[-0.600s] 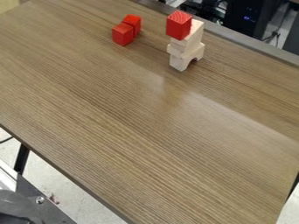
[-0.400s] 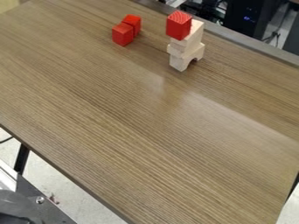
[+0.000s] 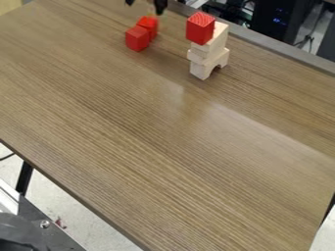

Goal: Put red cube on other red cubes

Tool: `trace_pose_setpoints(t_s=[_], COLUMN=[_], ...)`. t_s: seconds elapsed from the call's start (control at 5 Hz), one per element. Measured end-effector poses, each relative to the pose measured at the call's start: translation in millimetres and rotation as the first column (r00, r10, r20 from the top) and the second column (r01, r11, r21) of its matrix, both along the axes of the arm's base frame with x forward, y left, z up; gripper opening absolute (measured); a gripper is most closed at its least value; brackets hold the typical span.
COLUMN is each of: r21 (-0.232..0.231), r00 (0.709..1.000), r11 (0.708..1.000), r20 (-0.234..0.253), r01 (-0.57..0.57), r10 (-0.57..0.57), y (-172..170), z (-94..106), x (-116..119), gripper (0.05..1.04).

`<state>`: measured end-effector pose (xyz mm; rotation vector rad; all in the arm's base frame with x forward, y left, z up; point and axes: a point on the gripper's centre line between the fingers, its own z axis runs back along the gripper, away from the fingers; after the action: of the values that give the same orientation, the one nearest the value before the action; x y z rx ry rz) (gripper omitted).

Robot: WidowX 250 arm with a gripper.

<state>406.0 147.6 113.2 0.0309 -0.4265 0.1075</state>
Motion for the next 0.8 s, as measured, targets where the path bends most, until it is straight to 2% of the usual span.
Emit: trace_pose_setpoints(t_s=[0.4,0.8], r21=[-0.031,-0.045], r00=[0.996,0.986], r11=[0.998,0.988], r20=[0.068,0.085], r01=[0.061,0.147], r10=[-0.059,-0.143], y=[-15.3,-36.5], z=[20.6,27.7], x=[-4.6,-12.9], gripper=[1.0,1.0])
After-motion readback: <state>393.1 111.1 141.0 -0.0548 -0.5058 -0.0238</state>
